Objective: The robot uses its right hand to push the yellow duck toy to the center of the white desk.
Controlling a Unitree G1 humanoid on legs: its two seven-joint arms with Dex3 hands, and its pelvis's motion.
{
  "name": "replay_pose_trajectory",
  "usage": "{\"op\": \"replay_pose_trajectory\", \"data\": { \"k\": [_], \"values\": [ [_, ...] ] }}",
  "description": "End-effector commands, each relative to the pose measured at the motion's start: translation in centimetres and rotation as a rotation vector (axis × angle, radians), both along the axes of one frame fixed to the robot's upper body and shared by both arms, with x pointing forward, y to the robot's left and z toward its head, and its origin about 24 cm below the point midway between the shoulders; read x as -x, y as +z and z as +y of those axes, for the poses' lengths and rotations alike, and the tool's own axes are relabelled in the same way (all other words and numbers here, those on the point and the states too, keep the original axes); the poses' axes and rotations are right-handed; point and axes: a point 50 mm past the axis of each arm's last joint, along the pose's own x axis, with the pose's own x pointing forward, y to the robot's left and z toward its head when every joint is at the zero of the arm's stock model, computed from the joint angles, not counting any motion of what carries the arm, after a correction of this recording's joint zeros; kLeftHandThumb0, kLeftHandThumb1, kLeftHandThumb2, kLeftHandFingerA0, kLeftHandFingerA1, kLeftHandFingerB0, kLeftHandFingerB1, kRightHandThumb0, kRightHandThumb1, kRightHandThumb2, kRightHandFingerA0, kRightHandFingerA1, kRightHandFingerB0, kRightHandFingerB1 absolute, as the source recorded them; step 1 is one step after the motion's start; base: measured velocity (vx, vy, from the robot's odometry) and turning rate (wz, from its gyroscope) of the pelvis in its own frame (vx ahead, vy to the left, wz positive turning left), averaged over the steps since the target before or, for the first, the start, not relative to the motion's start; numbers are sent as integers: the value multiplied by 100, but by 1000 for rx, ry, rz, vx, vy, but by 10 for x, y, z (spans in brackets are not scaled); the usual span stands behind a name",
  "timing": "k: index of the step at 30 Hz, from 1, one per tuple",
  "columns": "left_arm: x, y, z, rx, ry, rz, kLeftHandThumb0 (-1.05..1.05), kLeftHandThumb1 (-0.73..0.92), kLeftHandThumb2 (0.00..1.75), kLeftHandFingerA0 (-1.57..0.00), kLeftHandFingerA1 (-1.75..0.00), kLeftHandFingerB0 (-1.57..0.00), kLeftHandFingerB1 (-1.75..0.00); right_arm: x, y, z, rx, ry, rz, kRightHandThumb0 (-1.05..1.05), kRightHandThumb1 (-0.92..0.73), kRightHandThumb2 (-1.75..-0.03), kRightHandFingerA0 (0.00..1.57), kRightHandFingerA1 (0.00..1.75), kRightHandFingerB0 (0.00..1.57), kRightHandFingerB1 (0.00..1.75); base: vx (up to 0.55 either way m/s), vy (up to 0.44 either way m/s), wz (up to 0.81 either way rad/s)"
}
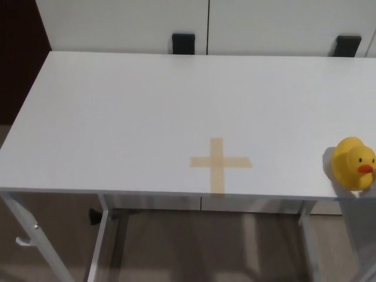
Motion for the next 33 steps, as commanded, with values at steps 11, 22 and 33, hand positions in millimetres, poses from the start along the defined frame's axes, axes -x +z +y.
{"op": "replay_pose_trajectory", "data": {
  "k": [11, 22, 33],
  "values": [
    [-1, -1, -3, 1, -41, -27, -11, 59, 90, -84, -84, -83, -94, -10, -12, 18, 44, 17, 57, -68, -92, -71, 44, 46, 38, 41, 0, 0, 0],
    [-5, -1, -5, -2, -59, -18, -9, 56, 93, -85, -84, -85, -95, -29, 0, 26, 41, 29, 61, -74, -92, -68, 44, 47, 40, 42, 0, 0, 0],
    [-3, -2, -6, 13, -62, -14, -10, 57, 93, -83, -82, -86, -95, -31, -9, 39, 146, 118, 128, -75, -91, -67, 51, 51, 49, 43, 0, 0, 0]
  ]
}}
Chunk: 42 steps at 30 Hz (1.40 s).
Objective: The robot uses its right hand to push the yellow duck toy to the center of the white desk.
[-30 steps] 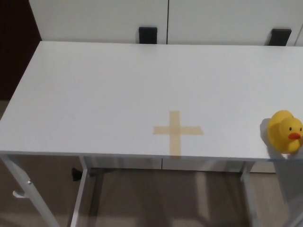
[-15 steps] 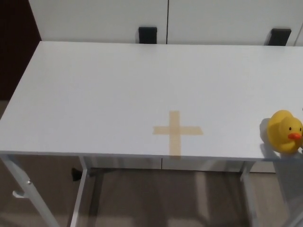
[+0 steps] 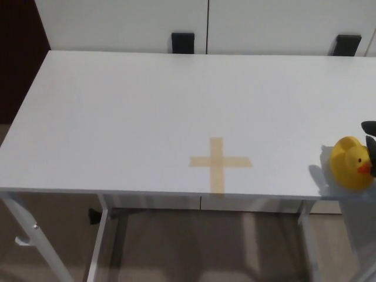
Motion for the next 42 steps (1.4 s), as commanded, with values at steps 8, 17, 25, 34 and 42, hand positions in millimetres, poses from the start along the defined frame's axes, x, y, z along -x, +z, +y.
{"op": "replay_pose_trajectory", "data": {
  "k": [8, 17, 25, 34, 42],
  "values": [
    [-1, 1, -1, -2, -45, -13, -11, 58, 87, -84, -83, -84, -94, 1, -16, 24, 154, 151, 97, -74, -90, -67, 51, 49, 55, 45, 0, 0, 0],
    [-1, 0, -2, 2, -49, -11, -10, 57, 89, -85, -84, -86, -95, 11, -42, 44, 104, 163, 169, -78, -92, -70, 45, 50, 49, 44, 0, 0, 0],
    [3, -1, -1, -1, -51, 0, -10, 56, 91, -88, -86, -91, -98, -1, -31, 71, 82, 200, 126, -76, -92, -70, 46, 53, 48, 43, 0, 0, 0],
    [8, -4, -4, -7, -67, 36, -9, 55, 97, -83, -82, -98, -105, -6, -28, 94, -35, 127, 60, -74, -92, -68, 43, 53, 46, 44, 0, 0, 0],
    [13, -6, -6, 5, -66, 41, -10, 56, 88, -88, -84, -93, -100, 0, -37, 109, -148, -65, 24, -80, -74, -109, 0, 26, 20, 51, 0, 0, 0]
  ]
}}
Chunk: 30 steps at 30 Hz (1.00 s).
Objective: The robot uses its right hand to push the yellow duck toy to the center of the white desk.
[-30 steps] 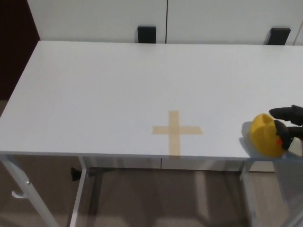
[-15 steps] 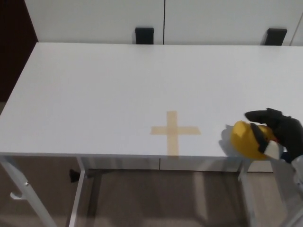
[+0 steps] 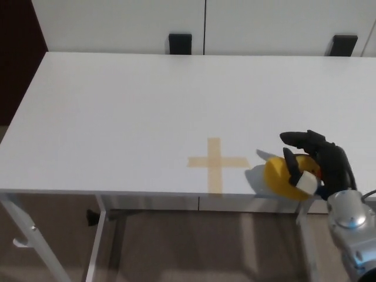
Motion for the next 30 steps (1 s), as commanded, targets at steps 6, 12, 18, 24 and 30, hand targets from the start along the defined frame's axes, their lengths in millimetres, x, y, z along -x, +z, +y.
{"op": "replay_pose_trajectory", "data": {
  "k": [6, 12, 18, 24, 30],
  "values": [
    [6, -2, -3, -3, -54, 7, -11, 59, 87, -87, -80, -91, -95, 15, -18, 13, -48, -280, -34, -74, -90, -67, 0, 32, 30, 42, 0, 0, 0],
    [8, -4, -5, 16, -28, 0, -9, 56, 90, -86, -81, -93, -97, 19, -21, 19, 0, -328, -55, -74, -71, -109, 2, 38, 24, 53, 0, 0, 0],
    [7, -4, -5, 19, -43, 3, -11, 58, 90, -87, -81, -91, -96, 17, -18, 34, -12, -338, -72, -75, -90, -67, 3, 38, 30, 41, 0, 0, 0],
    [6, -4, -6, 19, -50, 5, -8, 60, 94, -85, -81, -90, -95, 10, -9, 50, -6, -274, -102, -82, -83, -65, 21, 45, 44, 37, 0, 0, 0],
    [6, -3, -5, 15, -45, 8, -9, 58, 92, -87, -81, -90, -97, -1, 9, 84, -28, -102, -138, -81, -73, -110, 3, 44, 20, 54, 0, 0, 0]
  ]
}}
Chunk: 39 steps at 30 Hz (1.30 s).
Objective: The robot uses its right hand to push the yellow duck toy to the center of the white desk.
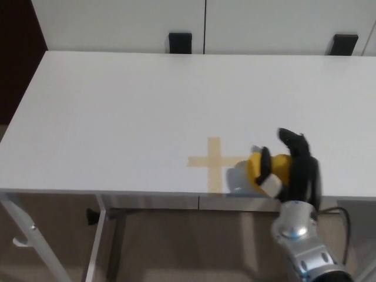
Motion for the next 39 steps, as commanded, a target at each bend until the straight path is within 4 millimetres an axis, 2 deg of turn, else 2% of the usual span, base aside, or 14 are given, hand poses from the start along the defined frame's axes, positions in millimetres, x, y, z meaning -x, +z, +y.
{"op": "replay_pose_trajectory", "data": {
  "k": [1, 3, 4, 5, 6, 16, 17, 19, 20, 29, 30, 34, 35, 39],
  "values": [
    [-2, 3, 3, -4, -29, -25, -9, 58, 92, -87, -81, -90, -97, -8, 14, 18, 11, 109, -40, -81, -73, -110, 3, 44, 20, 54, 0, 0, 0],
    [-3, 3, 3, -5, -32, -28, -9, 55, 94, -87, -83, -91, -97, -9, 15, 20, 14, 124, -40, -78, -71, -109, 4, 49, 21, 54, 0, 0, 0],
    [-3, 3, 3, -9, -46, -26, -13, 57, 93, -87, -82, -89, -97, -9, 15, 21, 10, 141, -40, -79, -92, -68, 5, 47, 26, 44, 0, 0, 0],
    [-4, 4, 3, -15, -62, -23, -13, 57, 93, -87, -82, -89, -97, -8, 14, 23, 4, 161, -39, -79, -92, -68, 5, 47, 26, 44, 0, 0, 0],
    [-4, 4, 2, -15, -59, -22, -9, 57, 94, -88, -82, -93, -98, -9, 14, 24, -9, 169, -27, -81, -73, -112, 0, 39, 20, 54, 0, 0, 0],
    [-6, 3, 1, -10, -64, -29, -9, 57, 95, -88, -83, -95, -100, -8, 12, 23, -42, 191, 5, -81, -72, -111, 0, 36, 15, 53, 0, 0, 0],
    [-6, 3, 1, -11, -64, -27, -10, 56, 95, -88, -82, -96, -97, -8, 11, 22, -41, 191, 6, -78, -91, -70, 0, 29, 24, 43, 0, 0, 0],
    [-6, 3, 1, -12, -64, -26, -10, 56, 95, -88, -82, -96, -97, -7, 11, 22, -41, 190, 5, -78, -91, -70, 0, 29, 24, 43, 0, 0, 0],
    [-6, 3, 1, -11, -64, -20, -13, 60, 90, -87, -81, -90, -98, -7, 10, 21, -34, 189, 8, -76, -73, -112, 0, 38, 16, 53, 0, 0, 0],
    [-8, 2, -1, -10, -78, -9, -12, 58, 95, -88, -82, -92, -99, -3, 4, 18, -43, 179, 21, -75, -72, -111, 0, 39, 16, 54, 0, 0, 0],
    [-8, 2, -1, -12, -79, -9, -12, 53, 104, -88, -86, -94, -98, -3, 4, 20, -39, 183, 23, -74, -92, -68, 0, 41, 25, 44, 0, 0, 0],
    [-9, 2, -1, -11, -77, -13, -11, 57, 97, -88, -82, -94, -102, -3, 4, 23, -38, 195, 22, -77, -92, -68, 1, 46, 22, 46, 0, 0, 0],
    [-9, 2, -2, -5, -75, -20, -13, 53, 101, -88, -87, -97, -101, -4, 6, 27, -52, 207, 25, -83, -92, -69, 0, 35, 21, 45, 0, 0, 0],
    [-8, 2, -2, 1, -64, -22, -9, 59, 93, -88, -81, -96, -101, -5, 8, 30, -49, 217, 25, -83, -92, -70, 0, 38, 19, 46, 0, 0, 0]
  ]
}}
